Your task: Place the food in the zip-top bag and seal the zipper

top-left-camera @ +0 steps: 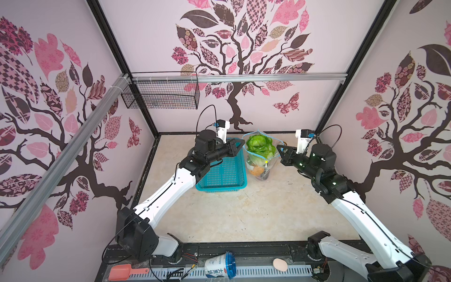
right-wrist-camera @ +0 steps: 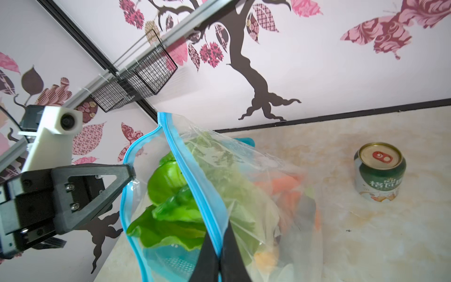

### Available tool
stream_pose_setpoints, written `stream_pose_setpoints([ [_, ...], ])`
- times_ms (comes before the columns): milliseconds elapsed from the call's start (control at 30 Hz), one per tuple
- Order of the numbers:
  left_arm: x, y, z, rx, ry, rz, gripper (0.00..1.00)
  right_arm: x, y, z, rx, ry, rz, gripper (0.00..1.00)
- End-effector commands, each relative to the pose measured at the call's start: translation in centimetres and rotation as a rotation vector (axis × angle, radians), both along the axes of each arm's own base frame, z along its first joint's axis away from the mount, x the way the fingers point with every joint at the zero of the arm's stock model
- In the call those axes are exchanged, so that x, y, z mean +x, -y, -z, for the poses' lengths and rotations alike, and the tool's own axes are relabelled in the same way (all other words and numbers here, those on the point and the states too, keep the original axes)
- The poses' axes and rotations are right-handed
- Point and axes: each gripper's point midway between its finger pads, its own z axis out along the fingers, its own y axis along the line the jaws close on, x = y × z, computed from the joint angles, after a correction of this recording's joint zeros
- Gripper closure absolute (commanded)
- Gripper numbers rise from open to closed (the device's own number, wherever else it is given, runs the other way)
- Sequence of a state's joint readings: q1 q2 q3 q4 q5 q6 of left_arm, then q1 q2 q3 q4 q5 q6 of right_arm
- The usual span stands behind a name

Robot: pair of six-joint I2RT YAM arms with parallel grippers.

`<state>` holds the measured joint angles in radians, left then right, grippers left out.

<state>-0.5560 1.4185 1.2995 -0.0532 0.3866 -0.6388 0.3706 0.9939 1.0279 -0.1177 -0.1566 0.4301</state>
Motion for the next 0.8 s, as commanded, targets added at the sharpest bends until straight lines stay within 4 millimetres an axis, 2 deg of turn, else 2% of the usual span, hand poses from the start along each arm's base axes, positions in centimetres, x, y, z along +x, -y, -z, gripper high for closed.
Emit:
stream_pose_setpoints([
  [0, 0.0, 0.6, -2.0, -0.003, 0.072, 0.016, 1.00, 0.3, 0.0, 0.0, -0.024, -0.007, 0.001, 1.00],
  [167, 1.3, 1.7, 0.8, 0.071, 0.031, 0.022, 1.00, 1.3, -0.7, 3.4, -0.033, -0.106, -0.016, 1.00],
  [300, 1.2, 2.8, 1.3, 0.075, 0.001, 0.078, 1.00, 1.7, -0.6, 4.2, -0.058, -0.135, -0.002, 1.00],
  [433, 0.8, 2.7, 0.5, 0.069, 0.017, 0.081, 1.00, 1.7, 0.0, 3.3, -0.063, -0.111, 0.027, 1.00],
  [533, -1.0, 3.0, -1.5, 0.041, 0.055, 0.130, 1.00, 1.1, -0.1, 1.5, -0.046, -0.059, 0.011, 1.00],
  [600, -1.6, 3.0, -1.9, 0.087, 0.118, 0.103, 1.00, 0.6, 0.2, 0.6, -0.022, -0.007, 0.018, 1.00],
  [667, -0.8, 2.1, -0.3, 0.147, 0.120, 0.023, 1.00, 0.7, 1.0, 0.7, -0.018, 0.004, 0.063, 1.00],
  [767, 0.7, 1.7, 2.8, 0.149, 0.028, 0.008, 1.00, 1.4, 1.0, 3.0, -0.049, -0.067, 0.076, 1.00],
])
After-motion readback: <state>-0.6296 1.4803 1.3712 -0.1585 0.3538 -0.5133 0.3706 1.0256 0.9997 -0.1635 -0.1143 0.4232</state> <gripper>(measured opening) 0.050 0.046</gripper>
